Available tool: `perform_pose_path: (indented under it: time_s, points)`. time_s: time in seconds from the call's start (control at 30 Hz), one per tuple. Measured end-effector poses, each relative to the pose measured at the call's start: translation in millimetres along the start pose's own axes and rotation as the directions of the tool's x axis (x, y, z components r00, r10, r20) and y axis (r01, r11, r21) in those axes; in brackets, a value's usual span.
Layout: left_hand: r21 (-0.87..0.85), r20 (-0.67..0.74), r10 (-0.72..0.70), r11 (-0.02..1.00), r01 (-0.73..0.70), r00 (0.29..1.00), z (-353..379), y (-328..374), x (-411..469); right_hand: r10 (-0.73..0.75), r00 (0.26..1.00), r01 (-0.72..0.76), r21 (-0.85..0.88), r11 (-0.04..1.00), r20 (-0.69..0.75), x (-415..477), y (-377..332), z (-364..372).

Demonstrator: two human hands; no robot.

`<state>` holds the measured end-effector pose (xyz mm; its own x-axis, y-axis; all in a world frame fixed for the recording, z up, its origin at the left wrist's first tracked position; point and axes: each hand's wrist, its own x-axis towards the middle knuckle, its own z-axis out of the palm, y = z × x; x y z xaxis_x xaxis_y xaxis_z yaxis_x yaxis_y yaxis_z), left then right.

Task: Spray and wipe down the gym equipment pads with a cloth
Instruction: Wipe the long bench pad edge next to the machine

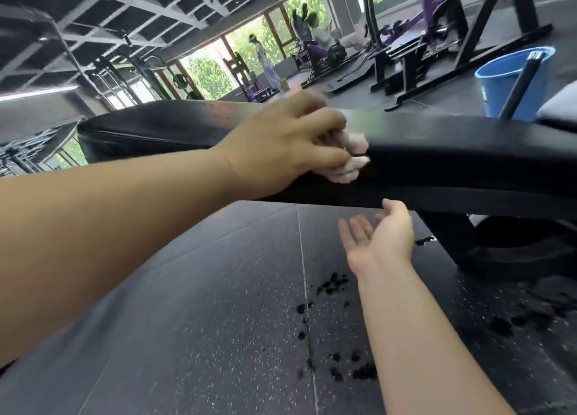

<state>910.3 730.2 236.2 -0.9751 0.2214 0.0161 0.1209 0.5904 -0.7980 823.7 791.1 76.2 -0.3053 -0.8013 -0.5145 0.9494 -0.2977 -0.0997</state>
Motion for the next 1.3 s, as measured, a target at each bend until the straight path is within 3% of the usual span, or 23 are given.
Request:
perform_pose_path:
  time_s: [0.07,0.13,0.2,0.3,0.43,0.53,0.67,0.77,0.9,1.0,1.13,1.3]
  points:
    - [-0.023,0.118,-0.048,0.998,0.051,0.992,10,7,4,0.047,0.989,-0.048,0.006,0.999,0.139,4,0,7]
    - [-0.058,0.196,-0.116,0.99,0.13,0.974,20,19,-2,0.053,0.956,-0.094,0.127,0.987,0.29,8,-1,12]
    - [-0.072,0.167,-0.156,0.983,0.17,0.974,26,22,-9,0.056,0.938,-0.132,0.202,0.97,0.342,11,3,13]
    - [-0.008,0.069,-0.111,0.994,0.112,0.991,30,13,-16,0.105,0.912,-0.175,0.145,0.974,0.397,12,20,13]
    - [-0.019,0.036,-0.026,0.999,0.027,0.999,25,7,-21,0.13,0.911,-0.216,0.185,0.959,0.392,15,23,15]
    - [-0.028,0.097,0.005,1.0,-0.002,0.995,10,-5,-44,0.171,0.894,-0.27,0.193,0.943,0.414,18,16,14]
    - [0.007,0.212,-0.067,0.998,0.067,0.975,-22,-23,-87,0.183,0.906,-0.254,0.145,0.956,0.382,18,10,17]
    - [-0.022,0.117,-0.12,0.992,0.124,0.986,-26,-3,-76,0.15,0.925,-0.208,0.134,0.969,0.35,11,16,18]
    - [0.021,0.062,0.026,0.999,-0.027,0.998,14,23,-19,0.168,0.919,-0.219,0.108,0.97,0.357,11,21,15]
    - [0.006,0.051,-0.004,1.0,0.004,0.999,23,16,-16,0.173,0.926,-0.211,0.078,0.974,0.336,14,17,16]
    - [-0.073,0.137,-0.05,0.996,0.061,0.989,4,2,-58,0.162,0.929,-0.208,0.108,0.972,0.333,13,20,13]
    - [0.048,0.251,-0.103,0.994,0.094,0.962,-46,-32,-143,0.18,0.894,-0.238,0.093,0.967,0.41,15,13,6]
